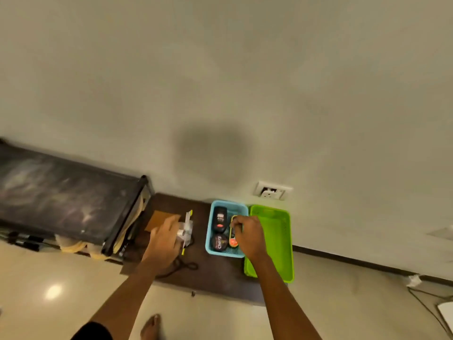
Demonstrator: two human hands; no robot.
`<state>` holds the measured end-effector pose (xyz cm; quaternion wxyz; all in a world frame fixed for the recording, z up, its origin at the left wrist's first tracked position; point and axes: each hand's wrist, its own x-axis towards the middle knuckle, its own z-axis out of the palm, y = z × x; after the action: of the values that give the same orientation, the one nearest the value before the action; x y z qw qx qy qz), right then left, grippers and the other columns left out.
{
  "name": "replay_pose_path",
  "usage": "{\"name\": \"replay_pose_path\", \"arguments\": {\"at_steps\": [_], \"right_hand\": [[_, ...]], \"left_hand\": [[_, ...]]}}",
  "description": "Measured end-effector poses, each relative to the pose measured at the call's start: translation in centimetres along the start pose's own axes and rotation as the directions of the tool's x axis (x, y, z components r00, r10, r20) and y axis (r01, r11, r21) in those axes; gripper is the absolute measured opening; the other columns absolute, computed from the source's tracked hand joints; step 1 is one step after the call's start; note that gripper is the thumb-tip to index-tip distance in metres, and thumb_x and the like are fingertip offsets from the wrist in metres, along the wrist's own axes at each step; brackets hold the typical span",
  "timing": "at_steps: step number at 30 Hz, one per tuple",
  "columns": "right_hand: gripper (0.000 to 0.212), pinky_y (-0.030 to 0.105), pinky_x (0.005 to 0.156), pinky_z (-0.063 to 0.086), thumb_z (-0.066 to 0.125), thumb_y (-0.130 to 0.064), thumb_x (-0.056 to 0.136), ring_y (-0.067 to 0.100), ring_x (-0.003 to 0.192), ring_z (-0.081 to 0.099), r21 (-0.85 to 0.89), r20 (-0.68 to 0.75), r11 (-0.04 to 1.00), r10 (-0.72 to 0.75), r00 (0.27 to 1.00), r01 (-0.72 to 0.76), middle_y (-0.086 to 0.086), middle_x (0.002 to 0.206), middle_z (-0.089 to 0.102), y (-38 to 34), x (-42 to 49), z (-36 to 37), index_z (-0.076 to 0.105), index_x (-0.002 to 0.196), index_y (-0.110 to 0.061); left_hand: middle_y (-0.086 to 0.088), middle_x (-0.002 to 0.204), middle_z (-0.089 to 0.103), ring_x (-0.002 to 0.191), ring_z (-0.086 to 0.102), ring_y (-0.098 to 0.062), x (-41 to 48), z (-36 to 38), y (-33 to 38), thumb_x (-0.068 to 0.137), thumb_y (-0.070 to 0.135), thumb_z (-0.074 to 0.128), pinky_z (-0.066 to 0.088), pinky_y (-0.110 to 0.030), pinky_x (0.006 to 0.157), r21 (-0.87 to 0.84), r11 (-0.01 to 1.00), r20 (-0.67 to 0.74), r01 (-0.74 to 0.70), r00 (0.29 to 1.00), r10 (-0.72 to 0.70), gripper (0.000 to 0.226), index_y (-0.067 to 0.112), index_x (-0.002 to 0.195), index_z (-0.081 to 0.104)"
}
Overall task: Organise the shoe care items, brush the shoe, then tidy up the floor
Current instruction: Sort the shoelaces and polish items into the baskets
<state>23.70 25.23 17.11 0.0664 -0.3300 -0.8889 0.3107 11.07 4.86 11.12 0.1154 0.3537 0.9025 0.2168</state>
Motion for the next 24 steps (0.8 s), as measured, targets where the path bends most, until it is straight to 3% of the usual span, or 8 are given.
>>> {"name": "replay_pose_path", "arguments": {"at_steps": [3,9,13,18,24], "right_hand": [[0.028,0.034,0.080,0.051,0.045,-0.016,0.074,0.024,0.085,0.061,0.037,0.138,0.995,0.083,0.987,-0.089,0.007,0.087,0.071,1.0,-1.4,4.3,0.072,0.078,-0.017],[0.024,0.028,0.081,0.051,0.050,0.000,0.084,0.021,0.088,0.065,0.053,0.309,0.986,0.132,0.942,-0.155,0.005,0.091,0.072,0.9,-1.7,10.0,0.071,0.083,-0.011],[0.026,0.028,0.076,0.050,0.045,0.001,0.085,0.023,0.088,0.065,0.042,0.342,0.988,0.123,0.931,-0.146,0.008,0.092,0.070,0.4,-0.1,14.1,0.068,0.086,-0.009],[0.020,0.035,0.081,0.049,0.048,-0.011,0.091,0.030,0.097,0.062,-0.087,0.342,0.984,0.176,0.923,-0.156,0.016,0.103,0.066,0.5,1.3,20.7,0.064,0.100,-0.003],[0.032,0.033,0.085,0.048,0.052,-0.032,0.095,0.025,0.106,0.060,-0.174,0.313,0.978,0.167,0.935,-0.116,0.010,0.116,0.061,1.7,2.2,26.0,0.054,0.116,-0.009]], "left_hand": [[-0.006,0.134,0.045,0.118,0.052,-0.027,-2.4,2.3,-2.4,0.085,0.017,0.050,0.037,-0.041,0.091,0.022,0.992,0.097,0.125,0.987,-0.127,0.037,0.013,0.121,0.057],[0.000,0.129,0.042,0.109,0.055,-0.022,-3.1,4.8,-4.8,0.090,0.017,0.052,0.035,-0.037,0.091,-0.017,0.959,0.211,0.283,0.938,-0.274,0.018,0.019,0.107,0.057],[0.001,0.122,0.044,0.105,0.055,-0.020,-2.4,7.1,-5.5,0.090,0.016,0.055,0.034,-0.037,0.090,-0.148,0.921,0.174,0.359,0.927,-0.333,0.011,0.025,0.096,0.053],[0.003,0.122,0.045,0.110,0.052,-0.018,-1.9,11.5,-7.8,0.088,0.015,0.058,0.034,-0.042,0.096,-0.245,0.892,0.095,0.381,0.925,-0.369,0.017,0.029,0.091,0.050],[0.002,0.125,0.048,0.114,0.053,-0.021,-1.9,16.4,-10.8,0.082,0.001,0.063,0.043,-0.052,0.095,-0.338,0.906,-0.116,0.254,0.944,-0.308,0.036,0.032,0.095,0.051]]}}
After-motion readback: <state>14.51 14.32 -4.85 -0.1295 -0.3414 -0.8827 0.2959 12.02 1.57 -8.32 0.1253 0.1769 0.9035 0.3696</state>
